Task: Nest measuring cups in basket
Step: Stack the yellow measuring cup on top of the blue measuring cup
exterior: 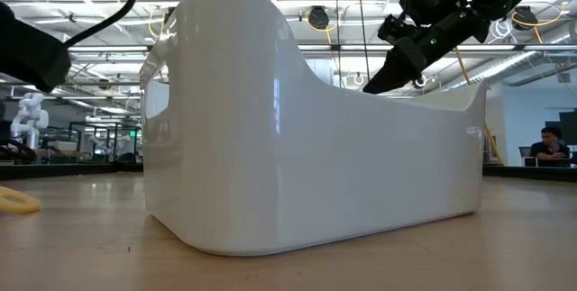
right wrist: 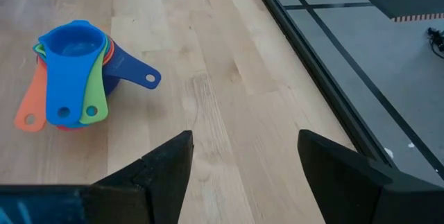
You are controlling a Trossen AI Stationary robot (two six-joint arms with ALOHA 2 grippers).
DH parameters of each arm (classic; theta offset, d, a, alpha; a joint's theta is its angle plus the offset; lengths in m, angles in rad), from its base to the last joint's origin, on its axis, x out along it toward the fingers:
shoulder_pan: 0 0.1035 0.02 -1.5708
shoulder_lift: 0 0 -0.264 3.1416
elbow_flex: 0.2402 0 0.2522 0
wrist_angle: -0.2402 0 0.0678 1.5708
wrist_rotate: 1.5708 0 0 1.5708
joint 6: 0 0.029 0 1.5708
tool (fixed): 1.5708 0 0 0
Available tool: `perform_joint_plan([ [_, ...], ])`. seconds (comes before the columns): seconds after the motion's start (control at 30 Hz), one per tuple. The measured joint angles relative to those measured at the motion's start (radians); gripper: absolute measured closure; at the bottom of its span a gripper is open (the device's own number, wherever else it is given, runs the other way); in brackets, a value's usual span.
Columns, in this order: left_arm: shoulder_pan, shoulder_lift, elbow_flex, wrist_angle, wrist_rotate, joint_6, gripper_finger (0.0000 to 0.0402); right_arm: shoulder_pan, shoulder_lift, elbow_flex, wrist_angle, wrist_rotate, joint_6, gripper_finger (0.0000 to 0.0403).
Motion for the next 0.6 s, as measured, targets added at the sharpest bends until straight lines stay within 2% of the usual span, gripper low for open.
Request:
perform_joint_plan([
  [0.17,0.001,0.0,-0.026,0.042,0.002,-0.035,0.0229,0.0,0.0,0.0,0.0,0.0,0.0,0.0151],
  [0.27,0.001,0.0,-0.036,0.062,0.002,-0.042,0.0249,0.0,0.0,0.0,0.0,0.0,0.0,0.0151],
  [0.43,0.005,0.0,-0.051,0.098,0.003,-0.052,0.0308,0.0,0.0,0.0,0.0,0.0,-0.001,0.0151],
  [0.6,0.039,0.0,-0.057,0.101,0.021,-0.078,0.0387,0.0,0.0,0.0,0.0,0.0,-0.003,0.0151],
])
